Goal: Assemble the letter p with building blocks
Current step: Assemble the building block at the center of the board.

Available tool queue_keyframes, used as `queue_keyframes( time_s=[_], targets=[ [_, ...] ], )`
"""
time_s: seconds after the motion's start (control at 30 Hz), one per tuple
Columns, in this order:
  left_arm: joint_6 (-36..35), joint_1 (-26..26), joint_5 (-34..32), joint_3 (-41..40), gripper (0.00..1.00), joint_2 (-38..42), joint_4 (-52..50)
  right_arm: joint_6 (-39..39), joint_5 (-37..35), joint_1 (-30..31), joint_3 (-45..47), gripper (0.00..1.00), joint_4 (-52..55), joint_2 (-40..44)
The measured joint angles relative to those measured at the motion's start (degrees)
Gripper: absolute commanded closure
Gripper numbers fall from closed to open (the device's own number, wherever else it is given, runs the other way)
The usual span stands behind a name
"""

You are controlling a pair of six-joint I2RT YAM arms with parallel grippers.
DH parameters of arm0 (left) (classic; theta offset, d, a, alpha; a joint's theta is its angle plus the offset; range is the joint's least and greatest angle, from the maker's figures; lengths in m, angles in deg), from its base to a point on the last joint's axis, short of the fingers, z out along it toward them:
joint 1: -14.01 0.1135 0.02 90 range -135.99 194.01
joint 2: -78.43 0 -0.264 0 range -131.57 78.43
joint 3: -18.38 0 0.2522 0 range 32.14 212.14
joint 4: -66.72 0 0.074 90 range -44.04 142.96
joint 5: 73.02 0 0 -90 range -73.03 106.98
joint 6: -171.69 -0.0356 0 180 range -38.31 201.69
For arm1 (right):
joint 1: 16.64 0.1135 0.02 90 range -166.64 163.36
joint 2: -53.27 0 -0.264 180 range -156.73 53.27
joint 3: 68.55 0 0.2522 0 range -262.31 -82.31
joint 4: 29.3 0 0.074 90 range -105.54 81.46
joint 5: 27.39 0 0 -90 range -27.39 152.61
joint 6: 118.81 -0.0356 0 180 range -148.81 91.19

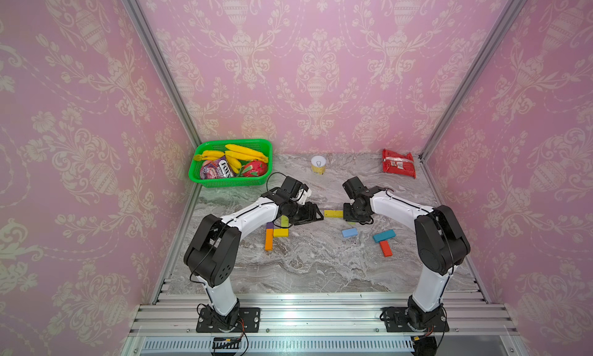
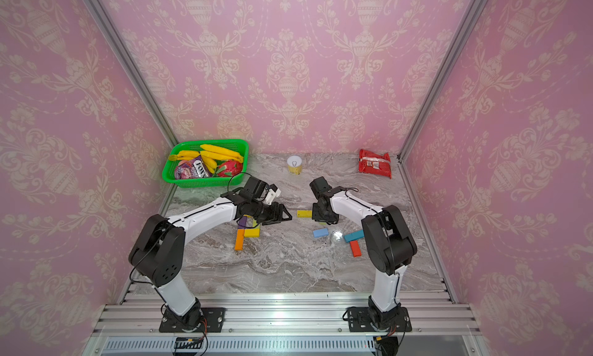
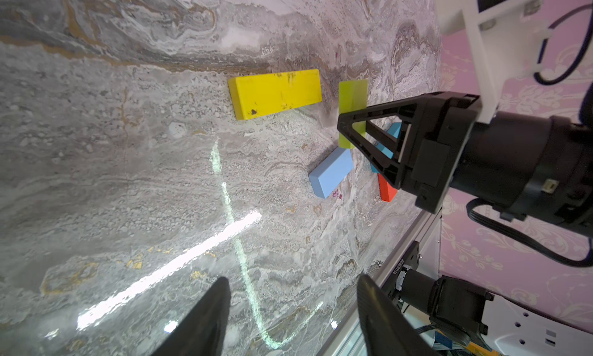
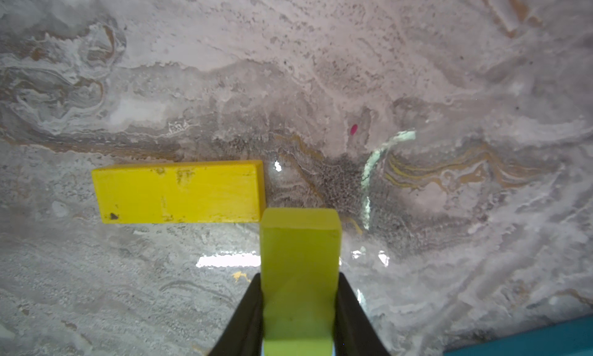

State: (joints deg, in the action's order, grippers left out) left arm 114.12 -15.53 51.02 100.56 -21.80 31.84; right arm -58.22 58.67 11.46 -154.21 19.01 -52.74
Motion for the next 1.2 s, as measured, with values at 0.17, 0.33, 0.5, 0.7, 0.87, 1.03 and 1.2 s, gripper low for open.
queue_keyframes(
  time_s=[0.17, 0.33, 0.5, 0.7, 0.87, 1.03, 1.2],
  targets=[
    [-0.04, 0.0, -0.11, -0.02, 0.35, 0.02, 0.0, -0.2, -0.39, 0.85, 1.2, 0.73, -1.16, -1.55],
    [-0.02, 0.02, -0.11, -0.26, 0.35, 0.02, 0.04, -1.07, -0.92, 1.88, 2.78, 0.74, -1.95, -1.64],
    [0.0, 0.02, -0.07, -0.79, 0.35, 0.02, 0.04, -1.46, -1.51, 3.15, 4.57, 0.73, -3.21, -0.33],
    [0.02, 0.0, 0.0, -0.9, 0.35, 0.02, 0.22, -4.17, -1.18, 5.55, 5.07, 0.73, -3.32, 0.09],
    [0.04, 0.0, 0.11, -0.87, 0.35, -0.17, 0.2, -5.6, -1.16, 6.12, 5.05, 0.72, -3.32, 0.09],
    [0.63, -0.13, 0.11, -0.59, 0.35, -1.92, 0.24, -5.4, -1.16, 6.12, 4.44, 0.45, -2.73, -0.42],
    [1.73, -0.74, 0.09, -0.42, 0.35, -3.52, 0.26, -4.81, -1.4, 6.12, 3.91, 0.23, -2.95, -0.79]
  ],
)
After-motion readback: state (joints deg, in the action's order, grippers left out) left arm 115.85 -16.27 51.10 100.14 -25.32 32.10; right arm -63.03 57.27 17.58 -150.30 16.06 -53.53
